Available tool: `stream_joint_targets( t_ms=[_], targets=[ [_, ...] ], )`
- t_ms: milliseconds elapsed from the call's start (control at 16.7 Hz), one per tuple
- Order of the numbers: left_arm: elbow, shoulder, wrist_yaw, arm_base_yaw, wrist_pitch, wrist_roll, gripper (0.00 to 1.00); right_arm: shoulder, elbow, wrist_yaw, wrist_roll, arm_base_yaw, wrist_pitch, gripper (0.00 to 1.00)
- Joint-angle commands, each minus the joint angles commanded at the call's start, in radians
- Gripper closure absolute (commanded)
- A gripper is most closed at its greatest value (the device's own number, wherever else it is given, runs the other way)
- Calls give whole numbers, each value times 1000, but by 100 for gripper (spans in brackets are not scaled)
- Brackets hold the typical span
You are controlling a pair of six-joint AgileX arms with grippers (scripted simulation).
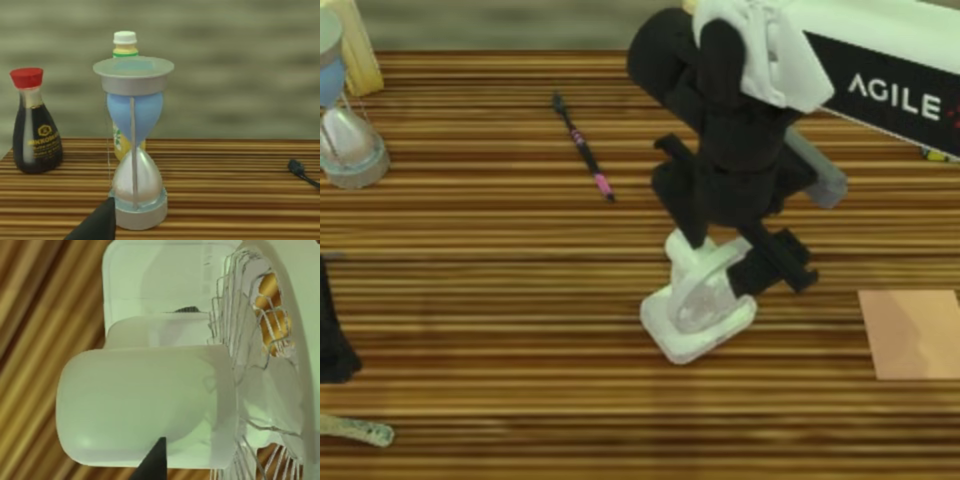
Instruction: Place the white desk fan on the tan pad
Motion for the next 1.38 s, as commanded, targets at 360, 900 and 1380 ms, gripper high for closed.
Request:
stream_joint_targets(
  t_ms=[360,900,1380],
  targets=[
    [0,0,0,0,0,0,0,0,0,0,0,0,0,98],
    [0,0,0,0,0,0,0,-7,-1,0,0,-2,-1,100],
    [0,0,0,0,0,0,0,6,203,0,0,6,-193,100]
  ],
)
